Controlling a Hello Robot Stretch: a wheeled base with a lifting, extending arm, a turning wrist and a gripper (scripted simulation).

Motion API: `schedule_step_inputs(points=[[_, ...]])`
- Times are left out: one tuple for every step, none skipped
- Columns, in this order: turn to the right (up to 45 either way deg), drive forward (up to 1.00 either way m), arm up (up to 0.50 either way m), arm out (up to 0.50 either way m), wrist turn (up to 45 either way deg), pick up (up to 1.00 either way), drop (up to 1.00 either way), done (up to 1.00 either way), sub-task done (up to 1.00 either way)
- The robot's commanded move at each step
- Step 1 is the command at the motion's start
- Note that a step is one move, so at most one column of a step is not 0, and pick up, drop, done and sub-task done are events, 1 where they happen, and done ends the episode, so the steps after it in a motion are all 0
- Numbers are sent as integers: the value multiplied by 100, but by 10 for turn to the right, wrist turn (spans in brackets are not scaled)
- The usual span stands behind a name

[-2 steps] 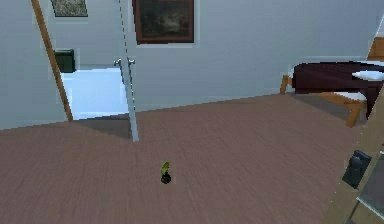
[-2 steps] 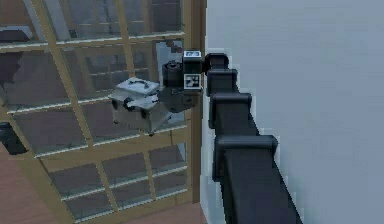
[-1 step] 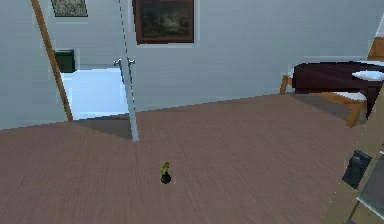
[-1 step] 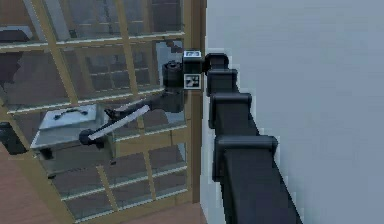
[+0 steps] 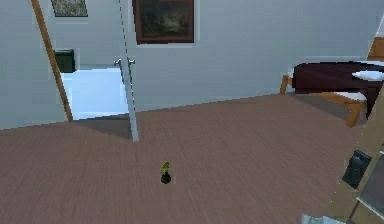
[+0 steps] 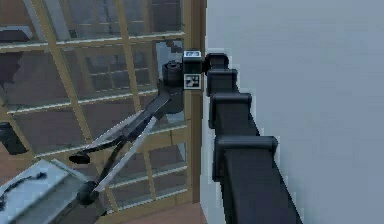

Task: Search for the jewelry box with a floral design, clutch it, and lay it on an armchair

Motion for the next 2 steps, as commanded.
schedule_step_inputs(points=[[0,0,0,0,-60,0,0,0,0],[0,0,0,-26,0,0,0,0,0]])
